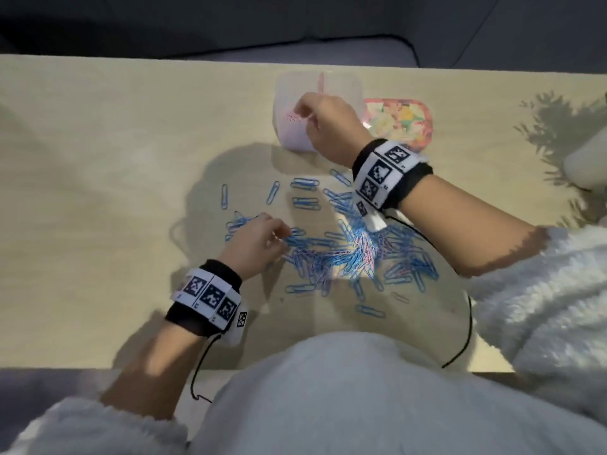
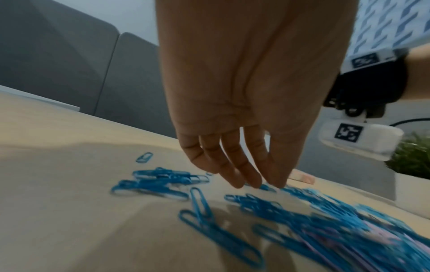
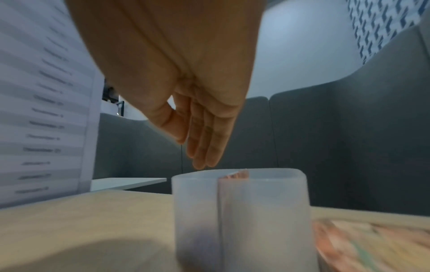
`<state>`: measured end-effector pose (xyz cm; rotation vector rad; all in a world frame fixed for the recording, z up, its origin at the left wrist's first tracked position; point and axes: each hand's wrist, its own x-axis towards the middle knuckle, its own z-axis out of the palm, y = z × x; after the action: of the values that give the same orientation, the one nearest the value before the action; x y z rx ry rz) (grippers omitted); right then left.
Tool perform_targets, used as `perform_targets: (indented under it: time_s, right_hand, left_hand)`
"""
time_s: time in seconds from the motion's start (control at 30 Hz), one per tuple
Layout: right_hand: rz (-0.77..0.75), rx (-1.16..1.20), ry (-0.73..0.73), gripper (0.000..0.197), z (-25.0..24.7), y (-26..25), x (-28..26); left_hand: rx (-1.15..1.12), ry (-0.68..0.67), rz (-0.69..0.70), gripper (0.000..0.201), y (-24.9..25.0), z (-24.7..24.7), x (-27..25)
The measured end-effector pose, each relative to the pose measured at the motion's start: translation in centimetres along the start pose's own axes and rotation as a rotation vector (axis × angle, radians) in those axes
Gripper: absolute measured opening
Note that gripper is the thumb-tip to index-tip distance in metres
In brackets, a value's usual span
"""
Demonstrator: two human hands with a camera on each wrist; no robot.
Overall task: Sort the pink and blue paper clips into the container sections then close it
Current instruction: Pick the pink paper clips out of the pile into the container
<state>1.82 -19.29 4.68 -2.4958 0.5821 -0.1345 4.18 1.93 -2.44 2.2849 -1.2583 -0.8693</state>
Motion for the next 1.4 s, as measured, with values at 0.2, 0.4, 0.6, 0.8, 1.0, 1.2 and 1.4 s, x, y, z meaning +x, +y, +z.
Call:
perform_targets:
  time_s: [0.2, 0.4, 0.6, 0.8, 1.0, 1.2, 1.4]
  right_hand:
    - [-0.025, -0.060, -0.376, 0.019, 3.8, 4.2, -10.9]
    - [-0.003, -0.110, -0.375, 0.018, 6.1, 5.3, -14.2]
    - [0.071, -0.087, -0.366, 0.009, 6.3, 5.7, -14.5]
    - [0.148, -0.060, -0.222, 0.009, 4.7, 7.6, -15.3]
    - [0.148, -0.080, -0.232, 0.020, 4.6, 7.2, -15.2]
    - [0.048, -0.260, -0.145, 0.029, 5.8, 5.2, -15.2]
    - [-0.038, -0.172, -0.381, 0.023, 7.3, 4.4, -15.8]
  left_hand:
    - [0.146, 0.122, -0.109, 0.023, 1.1, 3.3, -1.2]
    - [0.093, 0.136, -0.196, 0.030, 1.9, 4.4, -1.4]
    - [-0.195, 0.136, -0.299, 0.013, 1.2, 3.0, -1.0]
    - [0.065, 0.261, -0.269, 0.018, -0.9, 1.5, -0.8]
    - [0.305, 0.155, -0.010, 0.024, 1.6, 3.8, -0.8]
    - [0.367, 0.191, 0.061, 0.022, 2.9, 5.1, 0.3]
    - [0.378, 0.165, 0.158, 0.012, 2.0, 4.7, 0.7]
